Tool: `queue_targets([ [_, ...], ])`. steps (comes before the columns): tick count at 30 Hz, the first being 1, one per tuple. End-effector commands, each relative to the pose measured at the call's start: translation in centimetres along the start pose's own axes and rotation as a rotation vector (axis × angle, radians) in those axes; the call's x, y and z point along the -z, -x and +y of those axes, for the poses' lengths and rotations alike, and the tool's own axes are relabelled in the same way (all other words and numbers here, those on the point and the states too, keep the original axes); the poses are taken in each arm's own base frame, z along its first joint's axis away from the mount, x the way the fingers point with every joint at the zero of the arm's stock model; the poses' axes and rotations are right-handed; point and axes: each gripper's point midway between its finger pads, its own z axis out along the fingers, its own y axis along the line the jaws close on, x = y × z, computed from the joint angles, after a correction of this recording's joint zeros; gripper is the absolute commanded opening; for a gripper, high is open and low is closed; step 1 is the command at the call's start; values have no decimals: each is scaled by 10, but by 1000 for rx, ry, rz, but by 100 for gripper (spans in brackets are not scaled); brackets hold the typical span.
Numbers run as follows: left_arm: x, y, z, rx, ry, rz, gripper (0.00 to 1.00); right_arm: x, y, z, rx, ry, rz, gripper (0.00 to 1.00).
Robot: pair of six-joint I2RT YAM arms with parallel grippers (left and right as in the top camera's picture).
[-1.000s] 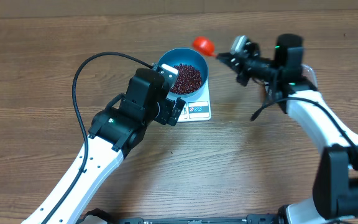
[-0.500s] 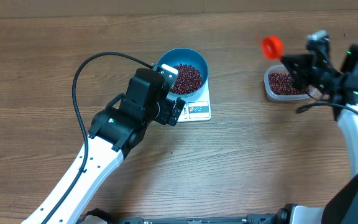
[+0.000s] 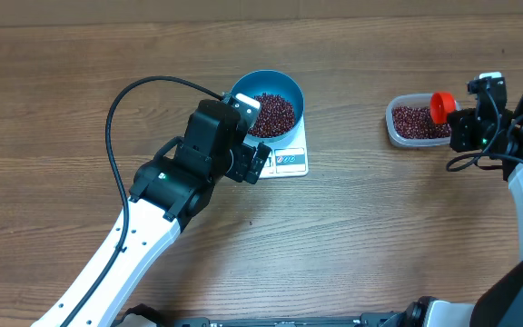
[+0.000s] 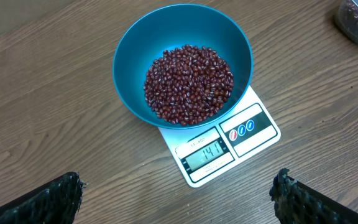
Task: Scoop item into bowl and weigh 150g on scale
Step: 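Dip the red scoop into the beans and drag to fill it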
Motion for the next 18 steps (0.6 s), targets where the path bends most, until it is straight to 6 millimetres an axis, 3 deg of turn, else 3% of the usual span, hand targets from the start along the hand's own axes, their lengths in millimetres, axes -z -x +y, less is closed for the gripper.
queue_targets([
  [1, 6, 5, 0, -5, -7, -24, 100, -15, -13, -7, 26, -10, 53, 4],
  [9, 6, 5, 0, -5, -7, -24, 100, -43, -37, -6, -17, 52, 126, 4],
  [13, 6, 5, 0, -5, -7, -24, 99, -53, -43, 9, -49, 150, 131, 4],
  [18, 6, 5, 0, -5, -7, -24, 99, -49, -50, 28, -91, 251, 148, 4],
])
